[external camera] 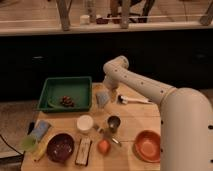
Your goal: Place towel in paper cup
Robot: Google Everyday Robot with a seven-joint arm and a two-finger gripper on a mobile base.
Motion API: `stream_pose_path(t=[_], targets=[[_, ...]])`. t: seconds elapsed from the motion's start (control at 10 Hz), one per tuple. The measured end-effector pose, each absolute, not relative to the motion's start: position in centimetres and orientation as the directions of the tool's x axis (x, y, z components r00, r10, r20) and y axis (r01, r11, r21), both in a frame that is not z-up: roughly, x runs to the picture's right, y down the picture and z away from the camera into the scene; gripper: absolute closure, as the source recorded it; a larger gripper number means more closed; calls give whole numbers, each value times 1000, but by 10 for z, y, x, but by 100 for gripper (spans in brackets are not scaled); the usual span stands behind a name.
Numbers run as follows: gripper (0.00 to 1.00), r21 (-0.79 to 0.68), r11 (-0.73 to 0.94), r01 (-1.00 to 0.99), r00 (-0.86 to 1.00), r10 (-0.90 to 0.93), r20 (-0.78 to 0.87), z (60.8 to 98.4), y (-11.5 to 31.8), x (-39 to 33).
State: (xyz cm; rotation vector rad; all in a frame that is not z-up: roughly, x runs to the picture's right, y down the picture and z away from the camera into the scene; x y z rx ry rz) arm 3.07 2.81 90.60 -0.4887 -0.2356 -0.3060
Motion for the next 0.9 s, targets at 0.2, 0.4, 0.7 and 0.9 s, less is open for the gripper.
stream_pose_path(t=[0.2,0.4,0.7,0.9], targets=[[20,-428,837,342,926,-223,304,914,34,30],[20,-432,835,340,925,-214,315,921,38,30],[20,-442,831,337,924,-202,325,930,47,28],[20,-449,827,337,923,-198,329,934,50,28]])
